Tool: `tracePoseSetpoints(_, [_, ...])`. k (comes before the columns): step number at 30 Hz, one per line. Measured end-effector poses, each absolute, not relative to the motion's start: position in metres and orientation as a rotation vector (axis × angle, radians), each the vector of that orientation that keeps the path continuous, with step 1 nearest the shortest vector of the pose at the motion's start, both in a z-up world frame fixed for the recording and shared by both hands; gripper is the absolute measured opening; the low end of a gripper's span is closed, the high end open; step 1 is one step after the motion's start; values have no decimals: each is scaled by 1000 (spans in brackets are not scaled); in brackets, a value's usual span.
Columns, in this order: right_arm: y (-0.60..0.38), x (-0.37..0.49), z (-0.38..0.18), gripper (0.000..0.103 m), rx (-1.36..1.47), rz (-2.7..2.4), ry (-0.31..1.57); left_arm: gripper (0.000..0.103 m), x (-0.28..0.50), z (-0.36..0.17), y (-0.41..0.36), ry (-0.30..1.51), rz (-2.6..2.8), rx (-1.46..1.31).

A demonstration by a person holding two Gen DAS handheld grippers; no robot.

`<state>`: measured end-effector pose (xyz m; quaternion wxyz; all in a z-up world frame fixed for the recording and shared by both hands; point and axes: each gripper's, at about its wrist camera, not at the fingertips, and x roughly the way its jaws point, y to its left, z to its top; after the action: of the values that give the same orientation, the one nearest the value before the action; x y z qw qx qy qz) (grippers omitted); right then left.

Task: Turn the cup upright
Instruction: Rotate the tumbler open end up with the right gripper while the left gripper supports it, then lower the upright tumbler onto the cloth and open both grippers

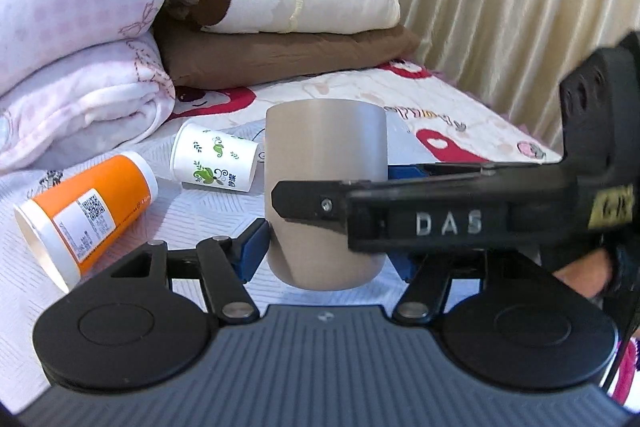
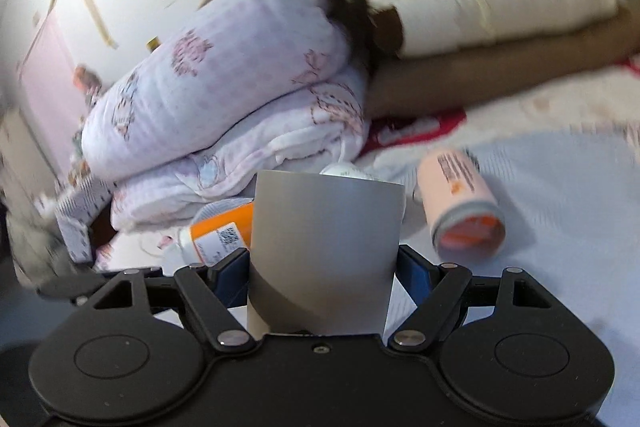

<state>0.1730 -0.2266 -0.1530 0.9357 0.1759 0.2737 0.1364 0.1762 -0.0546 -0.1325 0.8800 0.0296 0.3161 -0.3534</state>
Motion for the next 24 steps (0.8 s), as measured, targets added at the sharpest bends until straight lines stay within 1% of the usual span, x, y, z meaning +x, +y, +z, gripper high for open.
tracePoseSetpoints(8, [-206, 181, -159, 82, 154, 298, 502, 59, 174, -155, -51, 559, -698, 135])
tracePoseSetpoints(14, [-205, 182, -168, 83, 113, 309, 479, 59, 175, -168, -53, 534, -697, 156])
tracePoseSetpoints(19, [-202, 179, -182, 82, 81, 301, 498, 59, 165, -184, -58, 546, -706, 204])
tracePoseSetpoints(24, [-205, 165, -188, 82, 83, 303, 477, 59, 155, -186, -58, 547, -713, 224])
